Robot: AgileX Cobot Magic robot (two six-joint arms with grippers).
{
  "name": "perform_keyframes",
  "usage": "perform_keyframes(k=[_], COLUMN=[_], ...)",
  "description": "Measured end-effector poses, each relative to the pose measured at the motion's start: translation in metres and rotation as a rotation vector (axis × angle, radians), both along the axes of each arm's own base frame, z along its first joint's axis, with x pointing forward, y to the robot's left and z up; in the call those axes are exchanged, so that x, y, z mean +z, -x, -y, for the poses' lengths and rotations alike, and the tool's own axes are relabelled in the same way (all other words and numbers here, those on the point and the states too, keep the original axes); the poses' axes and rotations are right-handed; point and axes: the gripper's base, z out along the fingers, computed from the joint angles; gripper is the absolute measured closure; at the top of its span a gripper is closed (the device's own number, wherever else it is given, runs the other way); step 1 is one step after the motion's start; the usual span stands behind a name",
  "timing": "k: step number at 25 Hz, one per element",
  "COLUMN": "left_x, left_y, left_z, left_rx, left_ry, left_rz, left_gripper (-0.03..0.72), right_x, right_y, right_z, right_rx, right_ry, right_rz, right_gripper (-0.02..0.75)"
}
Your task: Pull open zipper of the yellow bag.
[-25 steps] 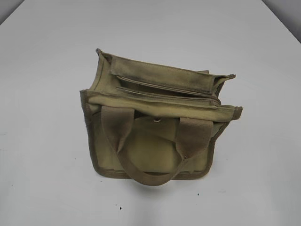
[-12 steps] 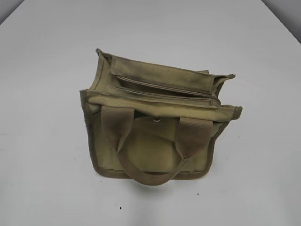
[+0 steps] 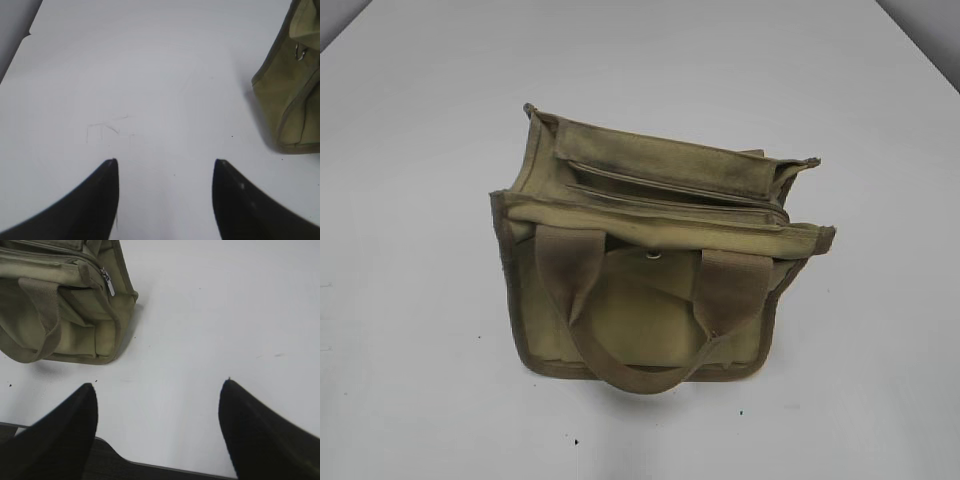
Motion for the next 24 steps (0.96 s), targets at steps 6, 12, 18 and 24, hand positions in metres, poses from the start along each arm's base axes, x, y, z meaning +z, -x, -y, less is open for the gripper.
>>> perform_keyframes(k=[6,12,18,24], left_x=[0.0000,0.0000,0.0000,0.0000], left_y=[0.0000,0.0000,0.0000,0.0000], left_z=[0.0000,0.0000,0.0000,0.0000], left_rx=[0.002,0.002,0.002,0.002], left_ry=[0.000,0.000,0.000,0.000], left_rz=[0.000,0.000,0.000,0.000], left_gripper=[0.234,0.234,0.234,0.234], right_x=[0.0006,0.0009,0.0011,0.0012], right_y=[0.0000,-0.0001,-0.0002,-0.0002], right_z=[-0.0017,-0.0019,-0.0019,-0.0019], right_rx=[0.005,0.006,0.006,0.005], right_ry=[-0.019,-0.022,-0.022,-0.023], right_rz=[0.002,0.006,0.007,0.009], right_gripper=[0.154,0.154,0.154,0.154])
